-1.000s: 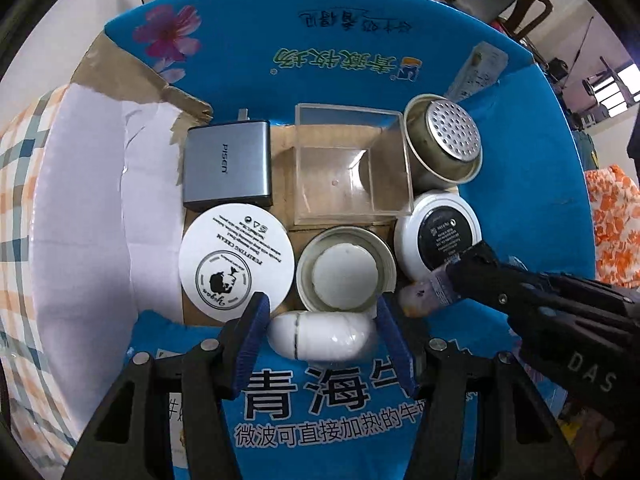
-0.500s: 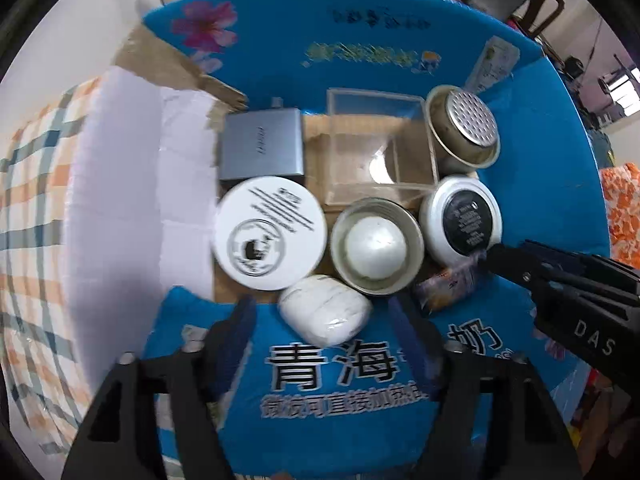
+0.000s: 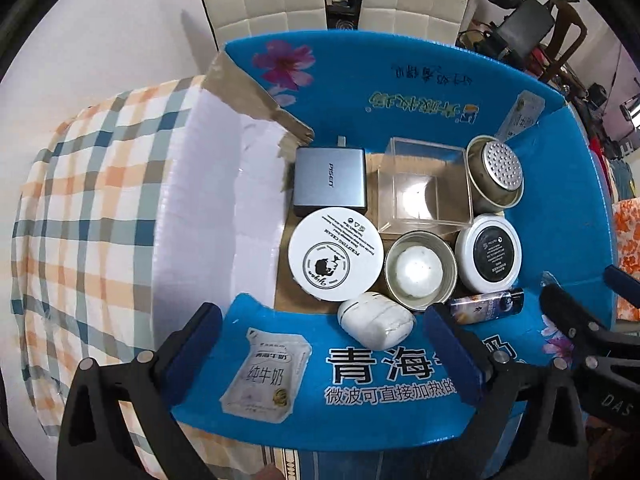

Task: Organize rigid objects

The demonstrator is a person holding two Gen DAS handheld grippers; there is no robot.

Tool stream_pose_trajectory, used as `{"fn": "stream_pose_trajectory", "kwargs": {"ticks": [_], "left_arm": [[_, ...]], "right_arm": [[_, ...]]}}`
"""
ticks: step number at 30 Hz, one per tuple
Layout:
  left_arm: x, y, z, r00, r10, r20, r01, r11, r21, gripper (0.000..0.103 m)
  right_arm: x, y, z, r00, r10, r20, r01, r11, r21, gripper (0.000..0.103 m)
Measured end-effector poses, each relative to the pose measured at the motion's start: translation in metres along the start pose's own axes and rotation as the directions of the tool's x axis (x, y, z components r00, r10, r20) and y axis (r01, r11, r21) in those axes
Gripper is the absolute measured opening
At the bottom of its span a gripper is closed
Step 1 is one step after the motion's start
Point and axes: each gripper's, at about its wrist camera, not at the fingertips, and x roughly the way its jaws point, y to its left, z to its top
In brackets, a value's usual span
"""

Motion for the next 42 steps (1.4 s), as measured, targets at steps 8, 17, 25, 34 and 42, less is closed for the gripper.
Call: {"fn": "stream_pose_trajectory", "kwargs": {"ticks": [8,17,25,34,42], "left_arm": [[-0.019,0.008,-0.001,1.0,0.014,0.02,-0.013,1.0,-0.012,0.103],[-0.069,0.004,-0.012,0.997,0.026,0.072,-0.026,1.0,-0.009,0.103],[-0.152,-0.006,-0.028,0.987,0.02,0.159,-0.022,1.0,0.01,0.103],[-0.234,-0.015,-0.053,0.972,-0.022,0.234,0.021,1.0,0.007,0.103],[-0.271,-0.01,-0.07,0.962,-0.006,0.272,0.014,1.0,-0.028,0.103]], "right_arm": [[-0.02,-0.005,-0.004,1.0,0.007,0.006,-0.007,1.0,0.012,0.103],[-0.079,-0.016,-0.019,0.997,0.063,0.048,-0.066,0.996,0.054,0.103],[-0.166,-0.032,-0.042,0.985,0.124,0.116,-0.133,0.988,0.076,0.103],[-0.265,-0.047,-0.069,0.96,0.174,0.217,-0.19,0.98,0.056,0.103],[-0.311,-0.048,-0.089,0.954,0.202,0.223,-0.211,0.977,0.02,0.103]]}}
